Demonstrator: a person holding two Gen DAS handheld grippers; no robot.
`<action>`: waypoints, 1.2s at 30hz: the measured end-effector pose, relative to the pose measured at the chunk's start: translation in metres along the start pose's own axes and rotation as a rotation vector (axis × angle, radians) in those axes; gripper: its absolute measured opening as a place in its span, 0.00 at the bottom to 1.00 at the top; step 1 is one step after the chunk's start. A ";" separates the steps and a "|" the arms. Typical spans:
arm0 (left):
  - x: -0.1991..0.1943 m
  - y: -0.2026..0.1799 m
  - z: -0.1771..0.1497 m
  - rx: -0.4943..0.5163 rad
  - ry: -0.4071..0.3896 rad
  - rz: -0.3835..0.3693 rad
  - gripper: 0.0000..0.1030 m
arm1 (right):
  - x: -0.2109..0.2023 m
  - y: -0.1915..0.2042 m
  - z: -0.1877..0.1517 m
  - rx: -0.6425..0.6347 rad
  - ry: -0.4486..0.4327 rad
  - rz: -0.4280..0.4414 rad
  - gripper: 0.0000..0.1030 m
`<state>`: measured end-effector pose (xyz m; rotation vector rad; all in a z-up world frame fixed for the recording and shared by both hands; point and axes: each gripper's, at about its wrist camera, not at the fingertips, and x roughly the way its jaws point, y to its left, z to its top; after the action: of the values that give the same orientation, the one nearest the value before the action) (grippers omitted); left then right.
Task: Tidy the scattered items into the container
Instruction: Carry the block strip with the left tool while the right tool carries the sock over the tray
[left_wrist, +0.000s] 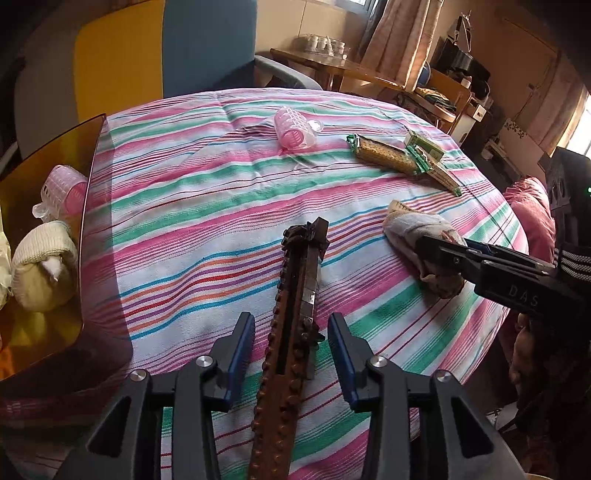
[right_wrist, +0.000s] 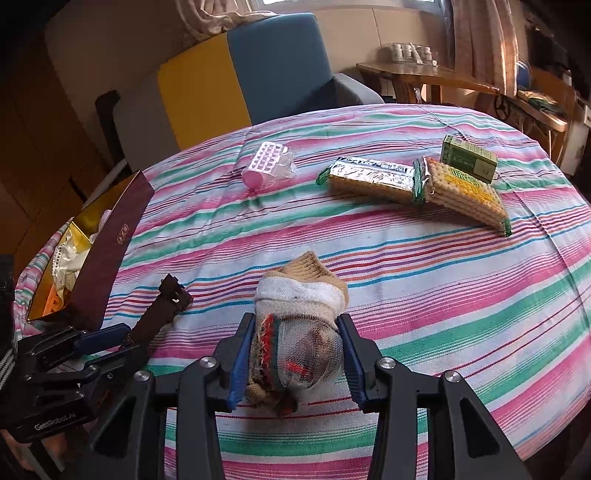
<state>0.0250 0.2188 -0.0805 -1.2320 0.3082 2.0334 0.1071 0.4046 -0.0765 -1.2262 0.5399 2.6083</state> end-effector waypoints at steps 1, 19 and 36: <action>0.001 -0.001 0.001 0.008 -0.002 0.002 0.40 | 0.000 -0.001 0.000 0.007 0.003 0.006 0.46; -0.014 0.001 -0.004 -0.020 -0.051 0.008 0.29 | -0.004 0.023 -0.002 -0.096 -0.016 -0.060 0.37; -0.057 0.027 -0.009 -0.081 -0.149 -0.008 0.26 | -0.007 0.081 0.017 -0.167 -0.055 0.014 0.37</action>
<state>0.0279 0.1688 -0.0416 -1.1193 0.1513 2.1355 0.0719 0.3380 -0.0421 -1.1975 0.3271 2.7369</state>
